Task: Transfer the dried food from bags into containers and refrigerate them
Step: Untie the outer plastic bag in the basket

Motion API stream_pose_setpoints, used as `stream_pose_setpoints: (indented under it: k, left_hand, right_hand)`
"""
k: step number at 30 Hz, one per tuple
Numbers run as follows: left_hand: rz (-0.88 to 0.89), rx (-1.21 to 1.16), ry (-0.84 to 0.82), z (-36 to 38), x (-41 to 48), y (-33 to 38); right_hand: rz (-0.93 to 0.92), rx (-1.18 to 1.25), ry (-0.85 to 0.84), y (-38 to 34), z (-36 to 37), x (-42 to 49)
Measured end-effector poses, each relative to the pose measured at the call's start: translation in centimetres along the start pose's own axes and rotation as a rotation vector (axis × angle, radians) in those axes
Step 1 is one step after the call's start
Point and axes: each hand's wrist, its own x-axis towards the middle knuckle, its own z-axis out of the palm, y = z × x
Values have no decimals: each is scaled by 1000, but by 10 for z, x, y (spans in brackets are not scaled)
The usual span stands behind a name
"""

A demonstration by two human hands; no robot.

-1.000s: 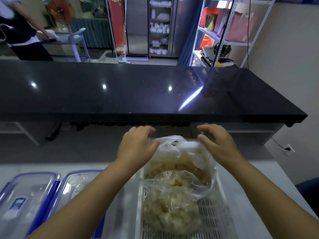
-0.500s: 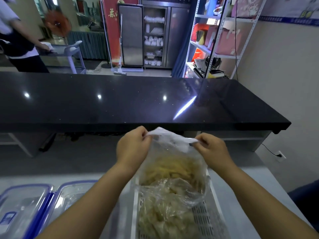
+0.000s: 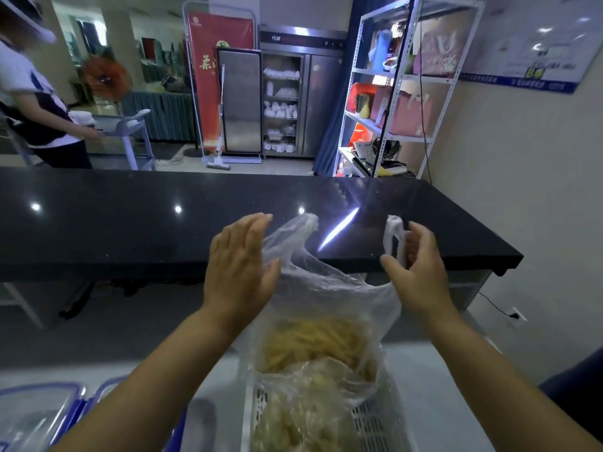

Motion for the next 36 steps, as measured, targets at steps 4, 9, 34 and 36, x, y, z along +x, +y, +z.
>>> stream_pose_setpoints:
  k: [4,9,34,36]
  left_hand:
    - [437,200,-159,12,11,6]
    - [499,395,-563,26,4,-3]
    - [-104,4,-503,17,-93,-32]
    - [-134,29,-445,1,-98,-39]
  right_hand:
    - [-414,-348,-105,0,17,-3]
    - [-616,-685,-254,25,36,-21]
    - [-728,-368,-405,50,57,-13]
    - [-740,-282,-408,27,66,-14]
